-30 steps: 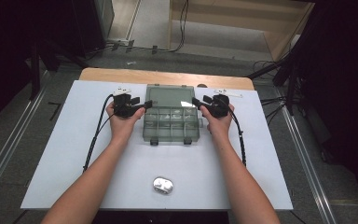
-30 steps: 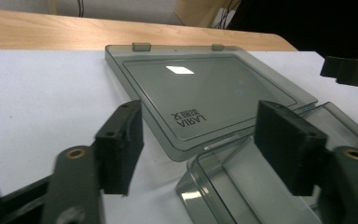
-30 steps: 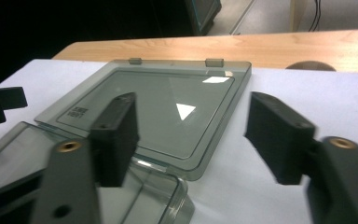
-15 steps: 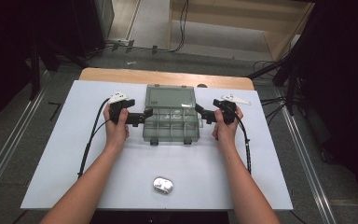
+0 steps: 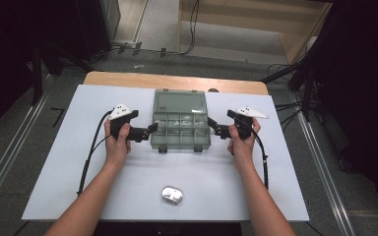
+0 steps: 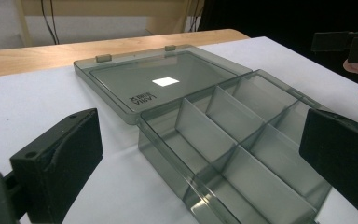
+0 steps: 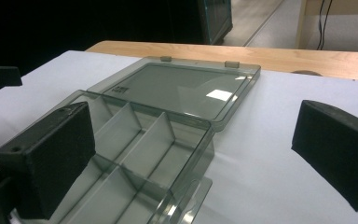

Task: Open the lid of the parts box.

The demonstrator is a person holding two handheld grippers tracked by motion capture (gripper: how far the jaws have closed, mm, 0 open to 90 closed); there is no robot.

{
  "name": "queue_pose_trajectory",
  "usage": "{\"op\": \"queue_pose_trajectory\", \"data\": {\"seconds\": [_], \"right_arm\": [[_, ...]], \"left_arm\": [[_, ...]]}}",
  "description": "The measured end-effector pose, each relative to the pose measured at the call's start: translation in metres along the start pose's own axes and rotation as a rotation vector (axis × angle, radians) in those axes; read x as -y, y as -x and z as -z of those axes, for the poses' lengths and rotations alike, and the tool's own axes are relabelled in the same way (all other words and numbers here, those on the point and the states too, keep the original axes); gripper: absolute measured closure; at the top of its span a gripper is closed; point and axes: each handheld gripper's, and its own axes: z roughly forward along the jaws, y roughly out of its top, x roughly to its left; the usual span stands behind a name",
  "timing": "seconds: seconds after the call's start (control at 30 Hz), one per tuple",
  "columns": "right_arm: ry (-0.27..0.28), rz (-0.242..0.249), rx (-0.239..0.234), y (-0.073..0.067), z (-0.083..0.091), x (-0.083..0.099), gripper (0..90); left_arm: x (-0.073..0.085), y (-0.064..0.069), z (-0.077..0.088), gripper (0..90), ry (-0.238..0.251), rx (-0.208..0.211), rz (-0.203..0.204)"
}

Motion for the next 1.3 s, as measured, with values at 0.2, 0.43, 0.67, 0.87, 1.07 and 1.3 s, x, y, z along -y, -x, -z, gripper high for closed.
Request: {"op": "queue_pose_trajectory", "data": {"seconds": [0.2, 0.43, 0.67, 0.87, 1.07, 1.3], "right_arm": [[0.003, 0.028, 0.005, -0.006, 0.010, 0.005, 0.0], [0.003, 0.041, 0.003, -0.011, 0.022, 0.011, 0.0], [0.004, 0.063, -0.003, -0.021, 0.033, 0.016, 0.0], [0.008, 0.086, -0.012, -0.029, 0.039, 0.024, 0.0], [0.004, 0.087, -0.034, -0.034, 0.046, 0.026, 0.0], [0.004, 0.117, -0.035, -0.041, 0.054, 0.027, 0.0]], "left_arm": [[0.005, 0.004, 0.014, 0.0, 0.007, -0.001, -0.011], [0.013, 0.008, 0.030, 0.0, 0.013, 0.002, -0.018], [0.023, 0.010, 0.044, 0.0, 0.014, -0.004, -0.027], [0.028, 0.013, 0.056, 0.0, 0.016, -0.009, -0.042], [0.031, 0.014, 0.068, 0.0, 0.026, -0.009, -0.039], [0.037, 0.014, 0.083, 0.0, 0.034, -0.021, -0.037]]}}
